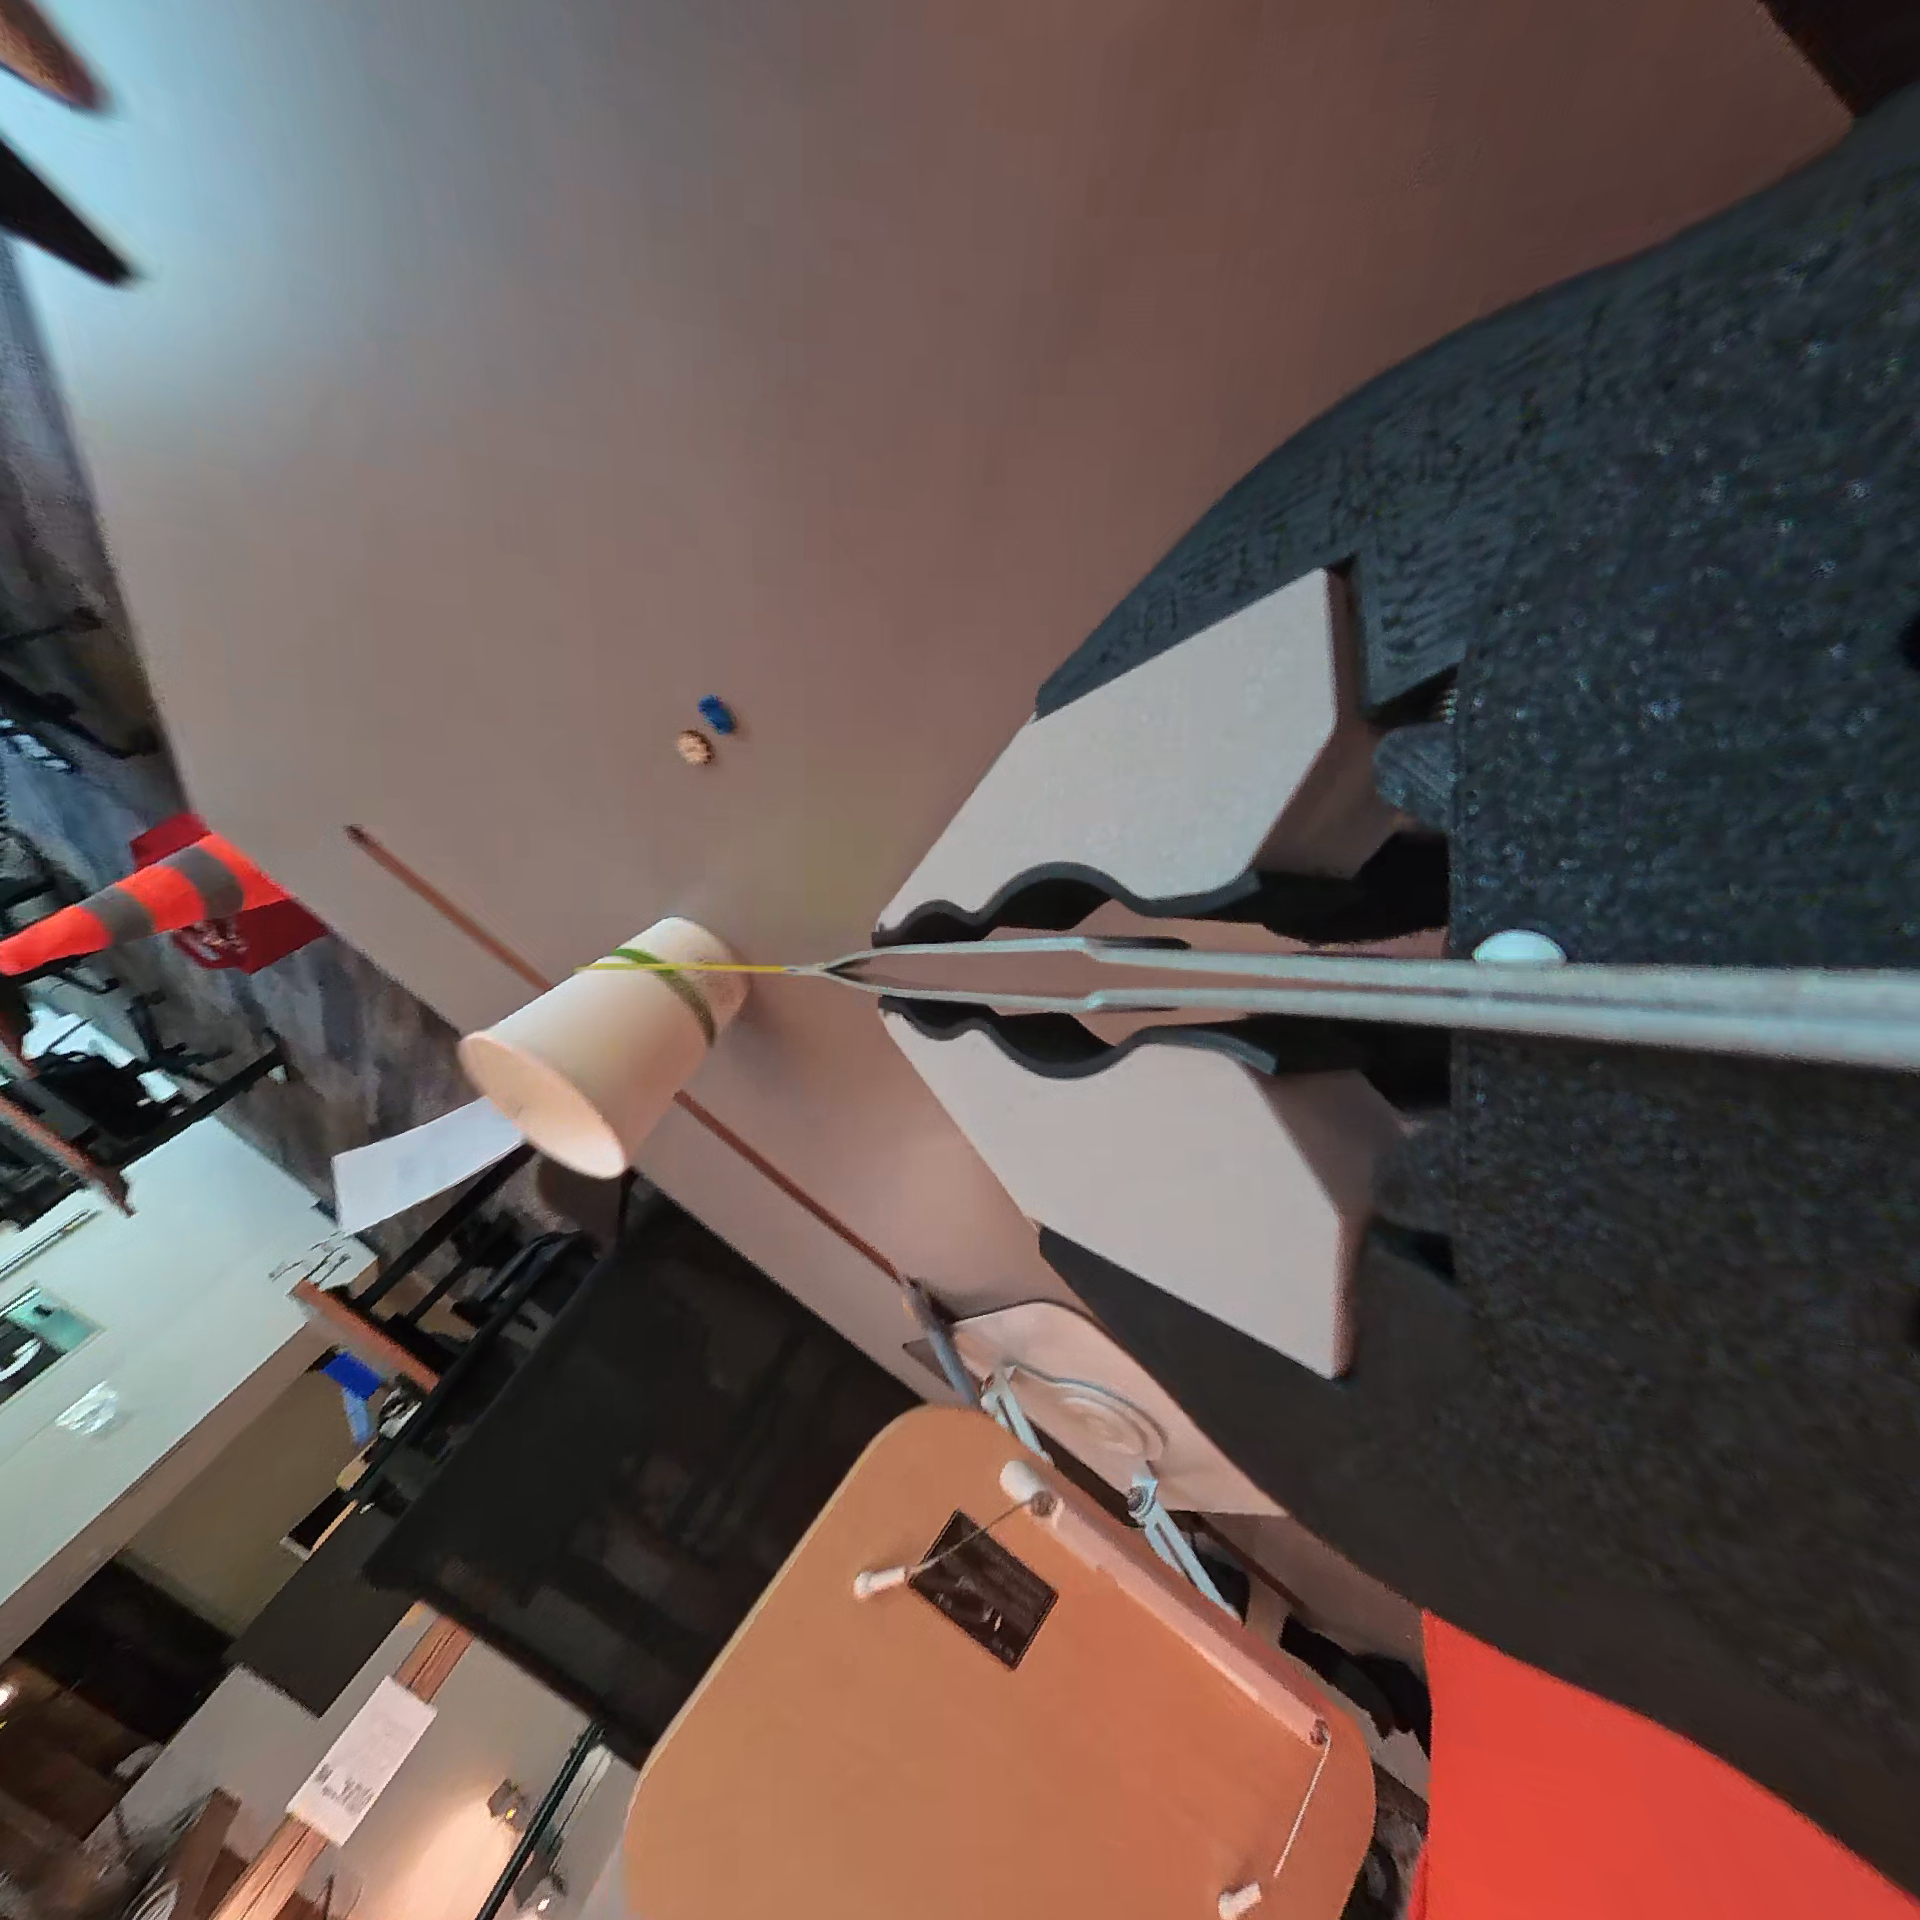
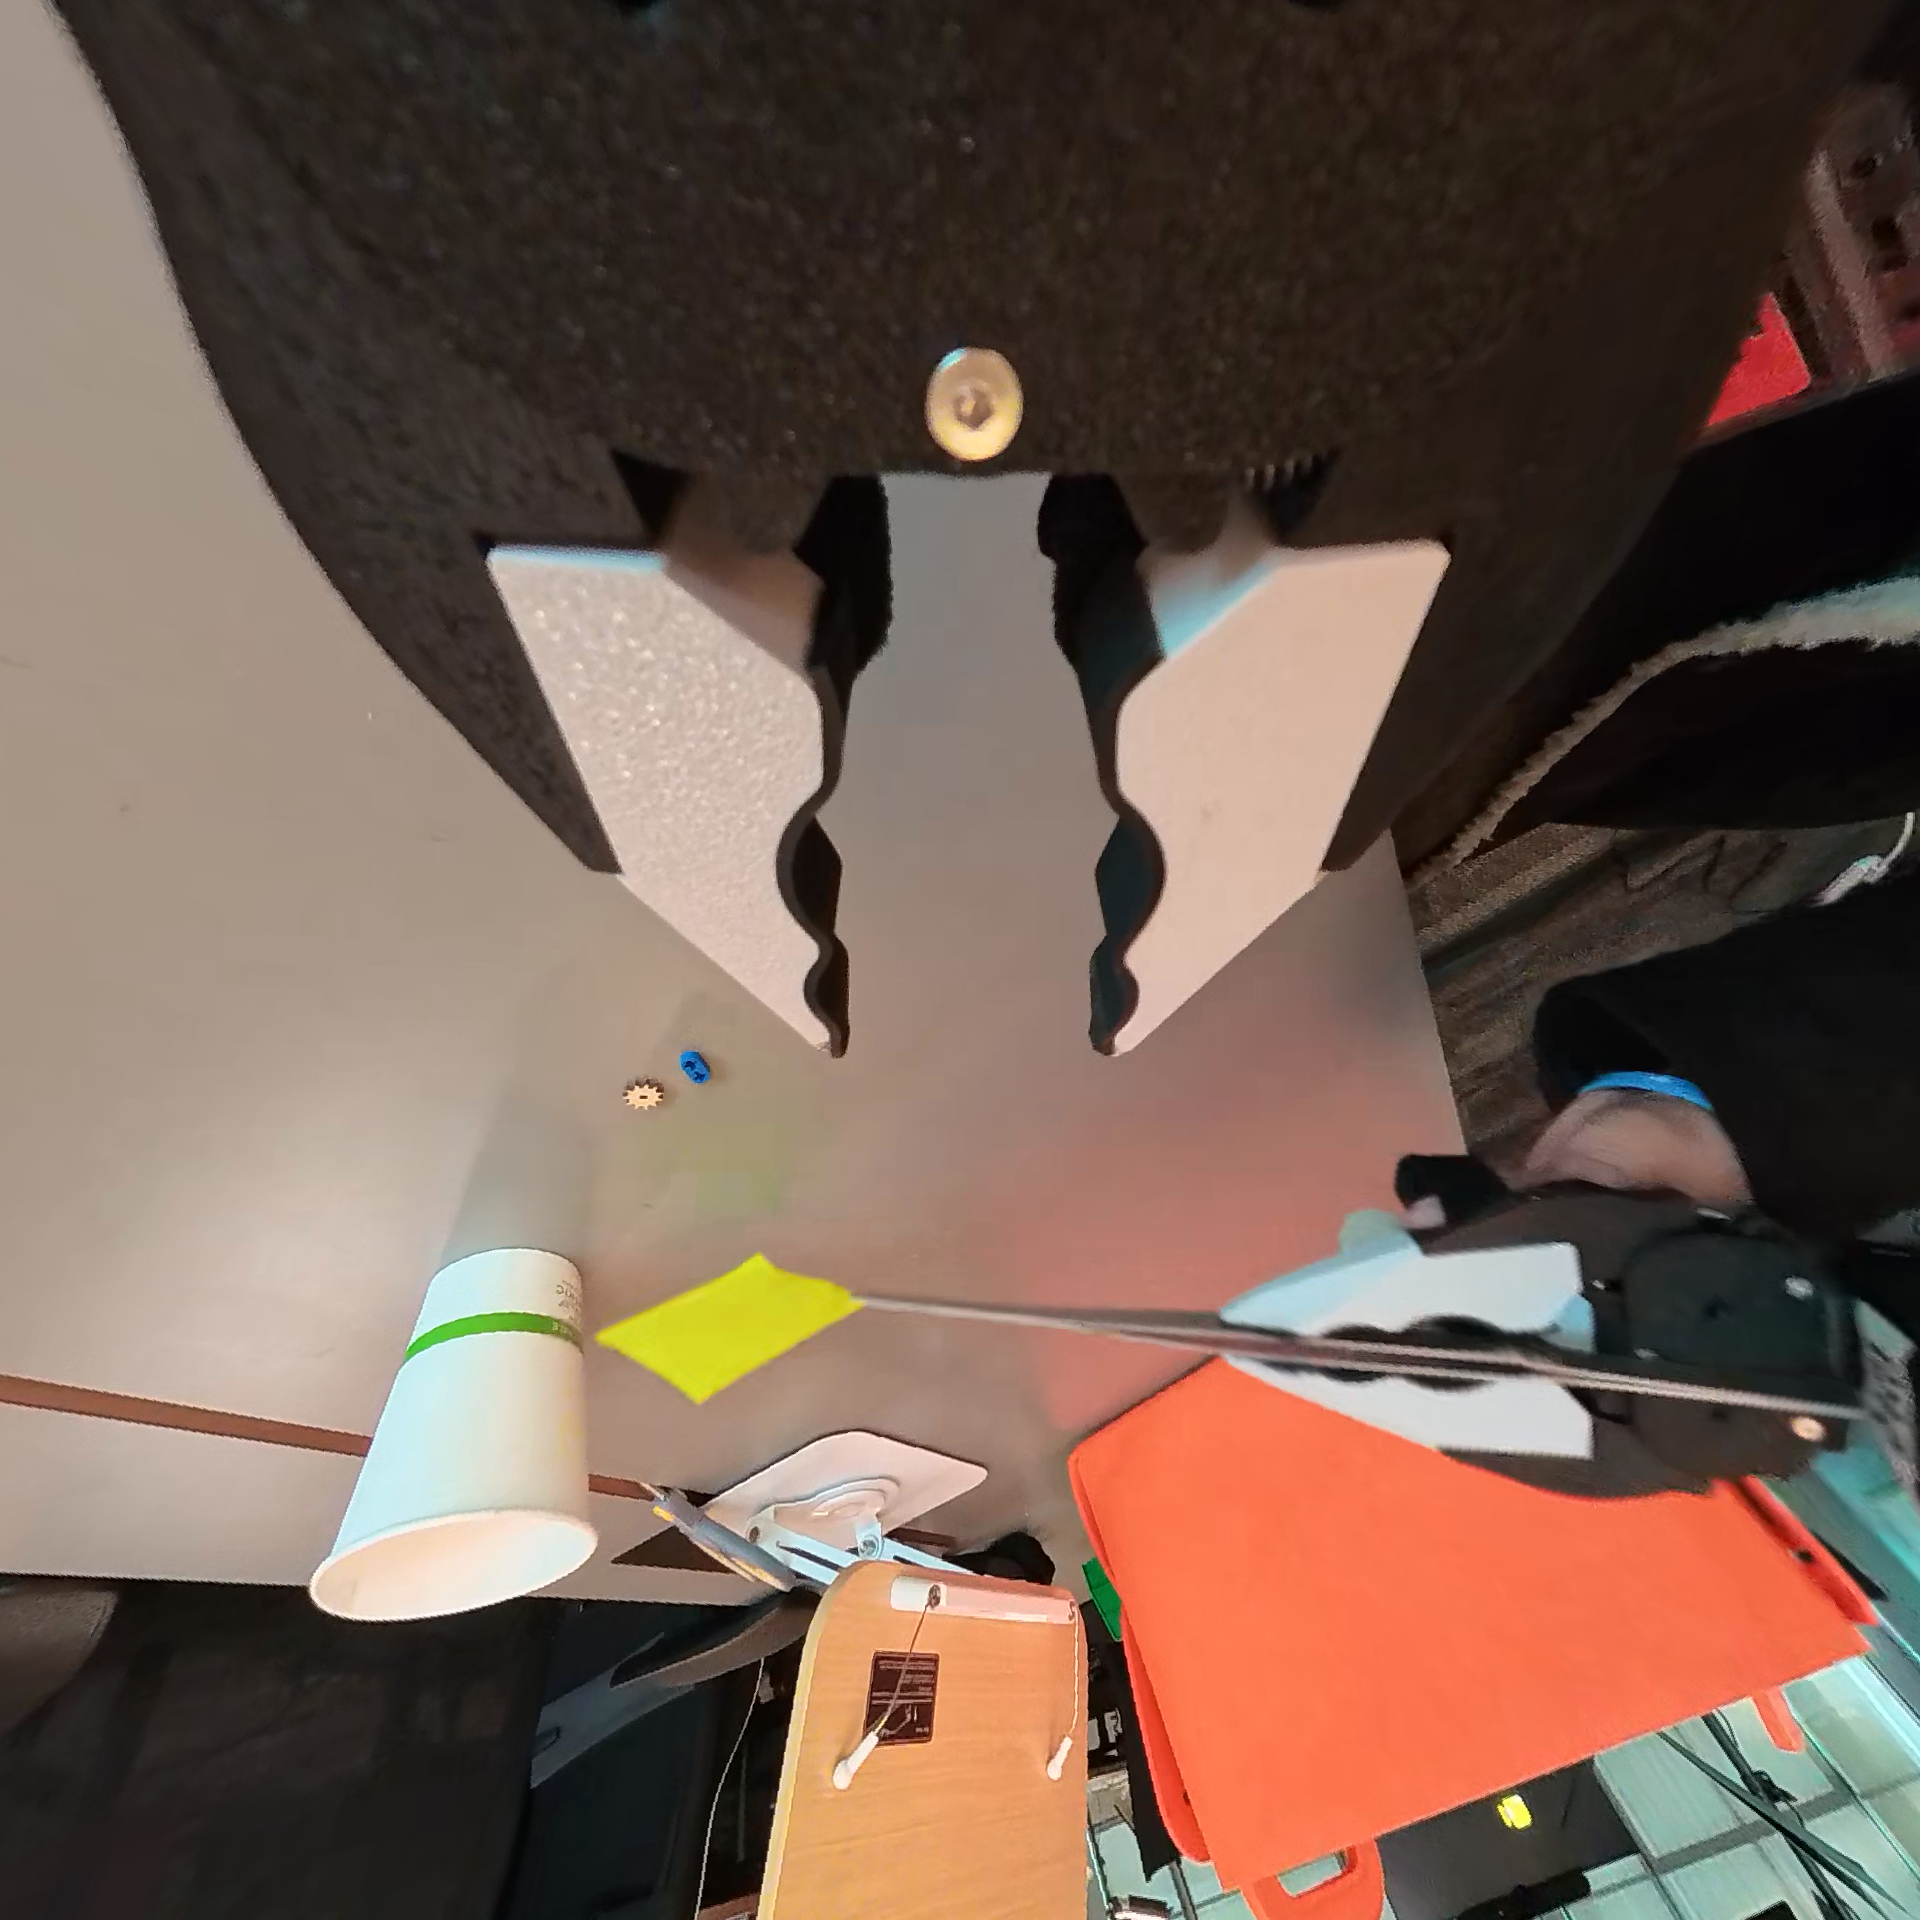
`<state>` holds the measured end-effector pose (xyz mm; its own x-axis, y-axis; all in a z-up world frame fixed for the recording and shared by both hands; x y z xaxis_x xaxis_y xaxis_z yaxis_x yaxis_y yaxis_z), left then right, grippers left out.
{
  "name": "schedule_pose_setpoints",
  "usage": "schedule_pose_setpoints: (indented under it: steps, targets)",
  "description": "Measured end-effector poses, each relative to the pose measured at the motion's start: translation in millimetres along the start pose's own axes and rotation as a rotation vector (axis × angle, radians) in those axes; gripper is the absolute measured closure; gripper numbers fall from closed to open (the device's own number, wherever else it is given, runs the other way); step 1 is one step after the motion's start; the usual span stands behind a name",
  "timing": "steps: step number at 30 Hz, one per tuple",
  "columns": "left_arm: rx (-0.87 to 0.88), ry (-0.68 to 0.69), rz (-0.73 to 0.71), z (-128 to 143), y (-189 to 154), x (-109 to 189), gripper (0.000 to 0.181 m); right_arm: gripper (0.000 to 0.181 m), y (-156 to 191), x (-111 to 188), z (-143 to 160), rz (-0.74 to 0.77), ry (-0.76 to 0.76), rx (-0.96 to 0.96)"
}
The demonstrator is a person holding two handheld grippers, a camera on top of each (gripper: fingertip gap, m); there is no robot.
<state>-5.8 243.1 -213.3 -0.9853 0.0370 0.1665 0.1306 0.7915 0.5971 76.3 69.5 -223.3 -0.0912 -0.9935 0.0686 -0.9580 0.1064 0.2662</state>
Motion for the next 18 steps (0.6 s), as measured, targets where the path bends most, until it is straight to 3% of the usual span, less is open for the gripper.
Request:
schedule_pose_setpoints:
  steps: [7,18]
  targets:
    - [0.164,-0.144,0.007,-63.2,30.6,-0.7,0.173,0.137,-2.2,1.6,-2.3,0.003,-0.013,-0.017]
    - [0.371,-0.161,0.008,-104.2,87.1,-61.9,0.173,0.137,-5.2,5.2,-5.7,0.003,-0.030,-0.055]
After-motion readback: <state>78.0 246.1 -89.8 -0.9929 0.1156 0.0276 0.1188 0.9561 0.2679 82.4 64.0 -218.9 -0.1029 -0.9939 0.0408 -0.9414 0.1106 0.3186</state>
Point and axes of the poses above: each gripper's, where its closed fingertips meet, x back along the fingers, z out of its underside, y = z × x across the jaws, the point moved 2 cm from there along x, back along the fingers, and after that the axes turned 12 degrees about -y, right-handed, at the moved point
